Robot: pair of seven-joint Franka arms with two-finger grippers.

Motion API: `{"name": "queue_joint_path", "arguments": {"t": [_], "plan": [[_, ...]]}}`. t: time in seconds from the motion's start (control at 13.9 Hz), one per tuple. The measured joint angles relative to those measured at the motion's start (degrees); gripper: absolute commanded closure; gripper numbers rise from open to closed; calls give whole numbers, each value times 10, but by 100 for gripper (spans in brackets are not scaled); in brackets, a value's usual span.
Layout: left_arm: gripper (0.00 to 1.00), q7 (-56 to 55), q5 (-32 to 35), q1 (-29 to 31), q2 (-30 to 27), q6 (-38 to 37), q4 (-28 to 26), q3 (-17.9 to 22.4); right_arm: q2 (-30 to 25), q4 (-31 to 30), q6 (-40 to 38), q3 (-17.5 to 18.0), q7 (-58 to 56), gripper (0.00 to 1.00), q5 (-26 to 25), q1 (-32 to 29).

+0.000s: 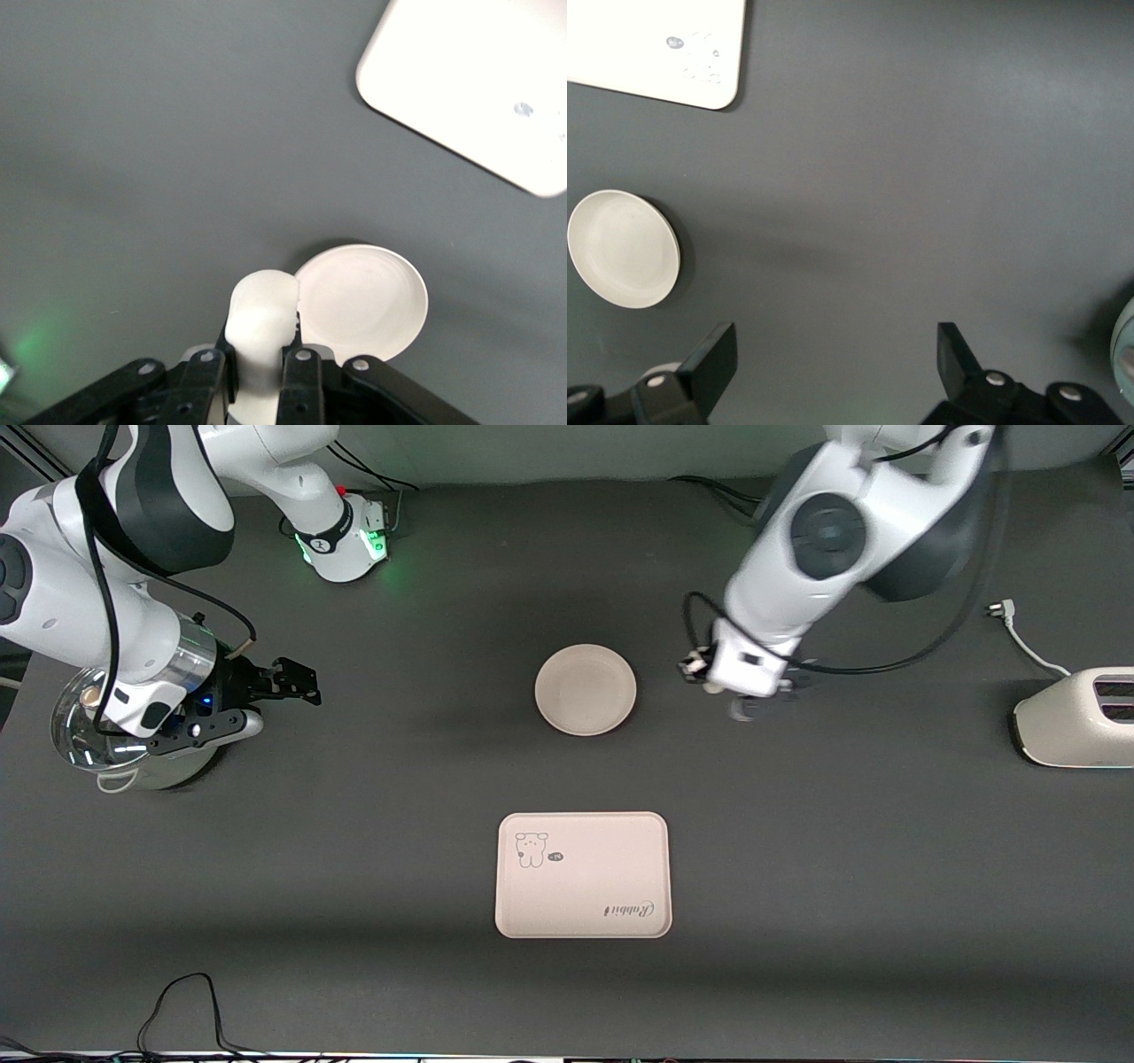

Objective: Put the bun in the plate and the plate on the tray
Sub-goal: 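Carry the bun with the left gripper over the white plate, then lower the bun onto the plate and open the left gripper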

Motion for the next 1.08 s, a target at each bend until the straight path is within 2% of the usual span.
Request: {"name": "queue_joint_path", "arguments": {"t": [0.22, 0.36, 0.79, 0.86, 0.93, 1.0, 1.08], "plan": [[72, -55, 37, -89, 67, 79, -13, -1, -1, 0, 0, -2, 22, 0, 0, 0], [71, -75, 53, -127, 116, 130, -15, -2, -1, 0, 0, -3, 24, 0, 0, 0], [72, -87, 90, -173, 224, 220, -14, -2, 6, 0, 1, 0, 28, 0, 2, 3], [67, -91, 90, -178, 234, 229, -14, -2, 8, -1, 1, 1, 28, 0, 3, 6], [43, -95, 91, -182, 242, 236, -14, -2, 10, -2, 0, 1, 28, 0, 3, 11], [13, -103, 91, -185, 246, 239, -13, -2, 11, -4, 0, 2, 30, 0, 3, 16], [1, -112, 91, -187, 247, 239, -13, -2, 11, -7, 0, 3, 31, 0, 3, 19]]}}
